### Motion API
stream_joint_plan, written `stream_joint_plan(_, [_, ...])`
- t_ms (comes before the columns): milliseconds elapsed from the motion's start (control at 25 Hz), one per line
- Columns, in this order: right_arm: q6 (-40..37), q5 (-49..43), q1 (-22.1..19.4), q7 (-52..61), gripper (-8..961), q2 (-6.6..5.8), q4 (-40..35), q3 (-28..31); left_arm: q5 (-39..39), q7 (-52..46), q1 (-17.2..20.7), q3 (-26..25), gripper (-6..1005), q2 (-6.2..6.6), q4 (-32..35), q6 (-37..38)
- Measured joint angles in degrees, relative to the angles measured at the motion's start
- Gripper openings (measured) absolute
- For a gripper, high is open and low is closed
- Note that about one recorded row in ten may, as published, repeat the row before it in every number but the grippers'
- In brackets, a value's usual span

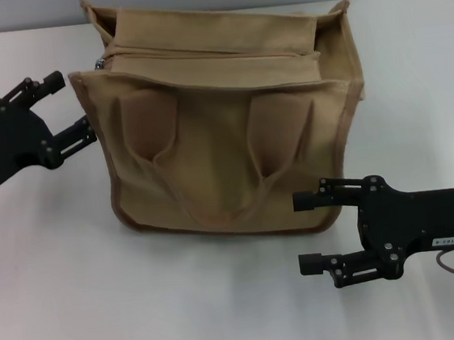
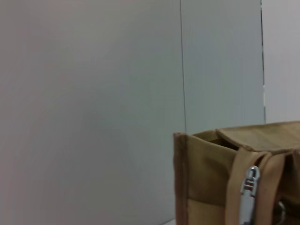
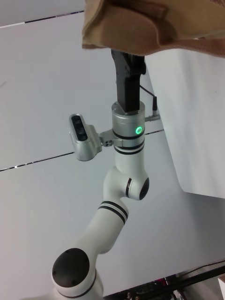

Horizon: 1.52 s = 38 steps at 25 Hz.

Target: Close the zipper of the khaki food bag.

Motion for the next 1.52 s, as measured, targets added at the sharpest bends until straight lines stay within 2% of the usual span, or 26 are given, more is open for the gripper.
stream_joint_plan(120, [0.03, 0.01, 0.04, 0.01, 826, 0.00, 0.03, 0.01, -0.30, 1.75, -1.05, -0.99, 789, -0.25, 0.13, -1.91])
stream_joint_plan(320, [0.03, 0.11, 0.22, 0.08, 825, 0.00, 0.02, 0.09, -0.58, 4.88, -1.51, -5.91, 788, -0.86, 1.03, -2.61])
stream_joint_plan(560, [0.03, 0.22, 0.28, 0.22, 825, 0.00, -0.10, 0.32, -0.51, 5.42, -2.14, -5.94, 788, -1.24, 1.30, -2.27])
stream_joint_plan(600, [0.03, 0.23, 0.33, 0.22, 825, 0.00, -0.10, 0.50, -0.39, 5.70, -2.37, -5.89, 788, -1.55, 1.30, -2.13])
stream_joint_plan(640, [0.03, 0.25, 0.48, 0.23, 825, 0.00, -0.08, 0.80, -0.25, 7.38, -2.81, -5.83, 787, -2.48, 1.31, -2.05])
stream_joint_plan(840, [0.06, 0.26, 0.82, 0.25, 825, 0.00, 0.07, 0.91, -0.31, 8.48, -2.98, -5.88, 787, -2.91, 1.32, -2.22])
stream_joint_plan(880, [0.07, 0.26, 0.84, 0.29, 825, 0.00, 0.06, 0.90, -0.40, 8.51, -3.14, -6.04, 787, -2.71, 1.93, -2.79])
stream_joint_plan(920, [0.08, 0.26, 0.84, 0.57, 825, 0.00, 0.00, 0.90, 0.12, 4.07, -2.78, -5.46, 787, -1.03, 3.24, -2.63])
stream_joint_plan(960, [0.09, 0.26, 0.84, 0.71, 825, 0.00, -0.02, 0.89, 0.12, 4.07, -2.78, -5.46, 787, -1.03, 3.24, -2.63])
stream_joint_plan(1000, [0.09, 0.26, 0.84, 0.71, 825, 0.00, -0.02, 0.89, 0.66, 1.01, -2.40, -5.04, 787, 0.52, 3.65, -1.78])
stream_joint_plan(1120, [0.12, 0.26, 0.83, 0.86, 825, 0.00, -0.04, 0.88, 1.83, -2.87, -2.02, -4.61, 786, 3.12, 3.89, -0.16])
stream_joint_plan(1160, [0.13, 0.26, 0.83, 0.87, 825, 0.00, -0.05, 0.88, 1.83, -2.87, -2.02, -4.61, 786, 3.12, 3.89, -0.16])
stream_joint_plan(1200, [0.16, 0.26, 0.82, 0.88, 825, 0.00, -0.05, 0.88, 4.10, -6.50, -2.14, -3.41, 786, 4.91, 4.42, 1.52])
stream_joint_plan(1280, [0.16, 0.26, 0.83, 0.93, 825, 0.00, -0.03, 0.88, 5.78, -8.53, -2.52, -1.91, 786, 5.57, 4.98, 2.36])
stream_joint_plan(1360, [0.18, 0.26, 0.82, 1.15, 825, 0.01, -0.03, 0.88, 7.10, -9.73, -3.10, -0.07, 786, 5.71, 5.68, 2.48])
stream_joint_plan(1520, [0.17, 0.26, 0.85, 1.61, 825, 0.00, -0.16, 0.88, 7.68, -9.54, -4.69, 3.75, 785, 4.87, 5.97, 0.73])
